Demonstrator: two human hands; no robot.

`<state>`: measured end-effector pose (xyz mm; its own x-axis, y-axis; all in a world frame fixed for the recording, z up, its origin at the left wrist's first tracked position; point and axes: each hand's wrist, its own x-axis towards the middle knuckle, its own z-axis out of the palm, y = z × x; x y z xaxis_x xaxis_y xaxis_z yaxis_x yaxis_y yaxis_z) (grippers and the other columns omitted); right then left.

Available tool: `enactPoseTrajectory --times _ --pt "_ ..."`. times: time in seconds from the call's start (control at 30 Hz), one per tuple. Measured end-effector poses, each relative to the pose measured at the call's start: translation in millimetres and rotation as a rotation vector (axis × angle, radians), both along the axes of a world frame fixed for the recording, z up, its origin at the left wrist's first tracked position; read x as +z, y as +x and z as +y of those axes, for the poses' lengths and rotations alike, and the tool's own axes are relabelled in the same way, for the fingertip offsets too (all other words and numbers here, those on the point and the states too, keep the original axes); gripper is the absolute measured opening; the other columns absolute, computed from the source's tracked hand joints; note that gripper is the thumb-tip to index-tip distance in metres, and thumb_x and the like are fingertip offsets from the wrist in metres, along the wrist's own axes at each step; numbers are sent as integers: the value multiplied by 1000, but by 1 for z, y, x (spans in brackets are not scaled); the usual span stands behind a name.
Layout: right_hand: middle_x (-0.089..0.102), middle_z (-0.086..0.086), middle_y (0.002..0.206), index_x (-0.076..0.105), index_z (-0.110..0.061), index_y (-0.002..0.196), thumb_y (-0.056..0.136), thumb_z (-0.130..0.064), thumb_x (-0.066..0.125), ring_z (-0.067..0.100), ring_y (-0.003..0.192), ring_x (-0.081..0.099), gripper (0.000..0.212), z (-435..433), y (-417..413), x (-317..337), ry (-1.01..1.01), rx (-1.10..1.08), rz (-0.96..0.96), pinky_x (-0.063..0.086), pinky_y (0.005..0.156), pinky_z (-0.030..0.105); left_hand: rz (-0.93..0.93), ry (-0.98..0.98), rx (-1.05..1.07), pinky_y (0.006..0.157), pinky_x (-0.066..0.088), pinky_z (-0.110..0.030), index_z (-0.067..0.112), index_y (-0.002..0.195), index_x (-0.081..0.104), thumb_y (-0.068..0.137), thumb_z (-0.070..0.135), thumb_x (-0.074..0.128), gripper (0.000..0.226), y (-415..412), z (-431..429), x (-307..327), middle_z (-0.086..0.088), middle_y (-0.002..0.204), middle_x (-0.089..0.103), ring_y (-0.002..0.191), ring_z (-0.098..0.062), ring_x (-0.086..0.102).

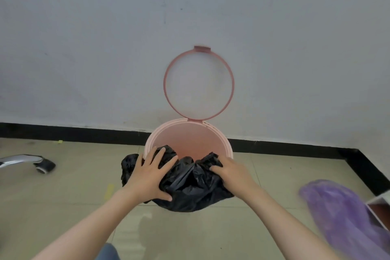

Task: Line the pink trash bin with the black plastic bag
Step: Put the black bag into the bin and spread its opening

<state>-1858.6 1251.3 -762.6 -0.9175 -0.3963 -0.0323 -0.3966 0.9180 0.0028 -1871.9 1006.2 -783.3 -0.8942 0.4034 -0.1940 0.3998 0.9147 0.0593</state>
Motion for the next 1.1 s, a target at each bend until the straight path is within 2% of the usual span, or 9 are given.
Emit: enactPoseTrajectory --times 0.17,0.3,0.4,0.53,0.67,0.77,0.9,1.03,1.1 --pt "47 19 121 55 -2 108 86 7 42 36 108 47 27 -20 -47 1 -18 -286 34 37 66 35 255 25 -55 89 42 -63 32 144 0 26 84 60 142 18 -2 -20 -20 142 41 135 -40 24" --pt "35 23 130 44 -7 127 85 8 41 40 99 54 44 -18 -69 -3 -392 -641 -35 46 76 37 332 -54 -206 98 26 -65 28 144 1 21 74 73 150 29 -6 -48 -22 145 22 127 -41 28" --pt "26 23 137 34 -10 136 85 4 49 41 106 52 55 -5 -76 3 -793 -775 -128 44 90 35 393 -67 -147 95 32 -64 29 144 -2 28 36 90 148 30 -12 -60 -25 153 8 125 -42 37" --pt "15 11 152 22 -22 142 78 -26 70 28 139 18 80 16 -49 6 -854 -566 -179 23 113 41 542 26 -198 60 57 -35 19 144 20 44 -12 66 114 18 -21 -56 -15 106 71 96 -34 66" --pt "-5 1 156 2 -33 145 75 -39 71 17 145 2 98 21 13 -15 -742 -424 -162 16 117 38 559 113 -388 40 50 -22 15 89 65 42 -1 79 51 1 -30 -36 -1 75 73 76 -19 63" --pt "7 8 154 -2 -39 142 77 -20 71 24 139 26 100 10 39 -44 -740 -478 -174 36 106 35 428 200 -293 35 47 -22 17 69 68 55 6 59 20 -6 -30 -12 2 59 67 53 -19 65" --pt "61 10 118 37 -27 135 75 8 54 27 97 60 71 7 25 -31 -1113 -669 -86 49 84 34 338 557 104 66 53 -38 2 88 70 75 3 49 25 -17 -8 25 -19 85 71 81 -34 66" --pt "58 16 96 46 -11 122 80 16 44 21 54 53 50 9 -12 13 -1512 -835 -30 51 46 22 236 733 277 97 38 -36 16 130 47 82 21 61 50 -22 14 50 -13 130 54 121 -31 47" --pt "51 17 104 44 -7 124 83 18 42 23 67 56 47 4 -35 21 -1732 -955 -49 51 45 17 54 698 170 111 22 -40 32 141 26 69 60 59 84 -17 17 51 -4 150 28 138 -26 22"
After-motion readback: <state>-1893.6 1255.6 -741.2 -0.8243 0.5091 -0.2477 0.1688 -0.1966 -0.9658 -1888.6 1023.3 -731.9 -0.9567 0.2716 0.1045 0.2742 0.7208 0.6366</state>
